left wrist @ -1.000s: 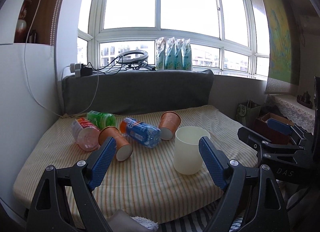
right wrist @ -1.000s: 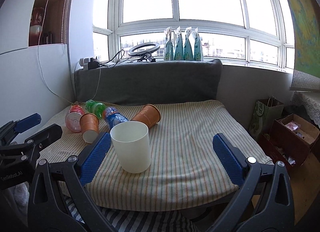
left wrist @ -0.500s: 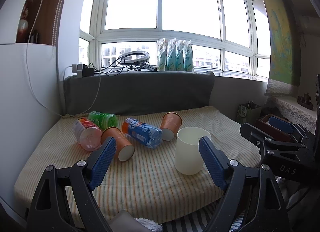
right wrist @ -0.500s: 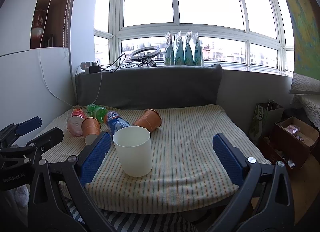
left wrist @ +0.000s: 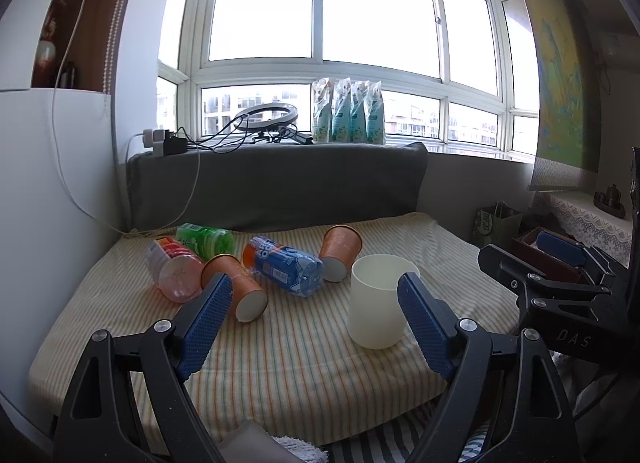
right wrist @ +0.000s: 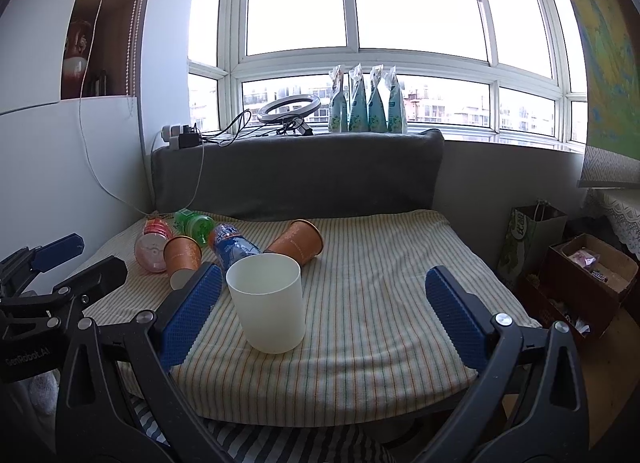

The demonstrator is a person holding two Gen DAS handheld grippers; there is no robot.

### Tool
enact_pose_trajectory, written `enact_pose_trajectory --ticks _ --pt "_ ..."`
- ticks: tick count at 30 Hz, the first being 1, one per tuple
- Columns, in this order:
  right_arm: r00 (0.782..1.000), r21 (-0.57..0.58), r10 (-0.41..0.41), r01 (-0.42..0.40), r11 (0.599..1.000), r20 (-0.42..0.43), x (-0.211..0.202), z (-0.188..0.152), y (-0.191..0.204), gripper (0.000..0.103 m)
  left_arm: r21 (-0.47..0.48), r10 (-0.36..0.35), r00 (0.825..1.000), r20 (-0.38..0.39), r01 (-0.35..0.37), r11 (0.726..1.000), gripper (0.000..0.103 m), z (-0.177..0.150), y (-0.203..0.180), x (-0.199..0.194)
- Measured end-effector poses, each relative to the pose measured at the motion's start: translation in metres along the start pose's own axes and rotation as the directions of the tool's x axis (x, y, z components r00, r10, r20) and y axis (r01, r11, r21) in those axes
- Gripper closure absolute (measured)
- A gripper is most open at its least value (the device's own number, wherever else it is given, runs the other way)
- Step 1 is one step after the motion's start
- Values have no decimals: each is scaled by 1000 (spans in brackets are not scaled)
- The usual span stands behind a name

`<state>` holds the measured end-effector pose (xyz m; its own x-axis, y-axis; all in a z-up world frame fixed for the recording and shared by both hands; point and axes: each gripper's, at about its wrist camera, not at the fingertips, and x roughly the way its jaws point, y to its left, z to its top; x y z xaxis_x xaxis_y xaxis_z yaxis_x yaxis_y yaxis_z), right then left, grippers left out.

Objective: Flip cup upright

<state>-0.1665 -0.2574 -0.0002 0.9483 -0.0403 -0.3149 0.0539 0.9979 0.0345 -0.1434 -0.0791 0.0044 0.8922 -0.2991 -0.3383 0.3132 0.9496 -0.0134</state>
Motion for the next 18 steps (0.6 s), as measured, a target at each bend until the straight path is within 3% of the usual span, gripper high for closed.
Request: enact_pose_trajectory --ticks 18 --pt "1000 0 -8 8 1000 11 -2 1 0 0 -3 1 1000 0 -1 1000 18 0 0 0"
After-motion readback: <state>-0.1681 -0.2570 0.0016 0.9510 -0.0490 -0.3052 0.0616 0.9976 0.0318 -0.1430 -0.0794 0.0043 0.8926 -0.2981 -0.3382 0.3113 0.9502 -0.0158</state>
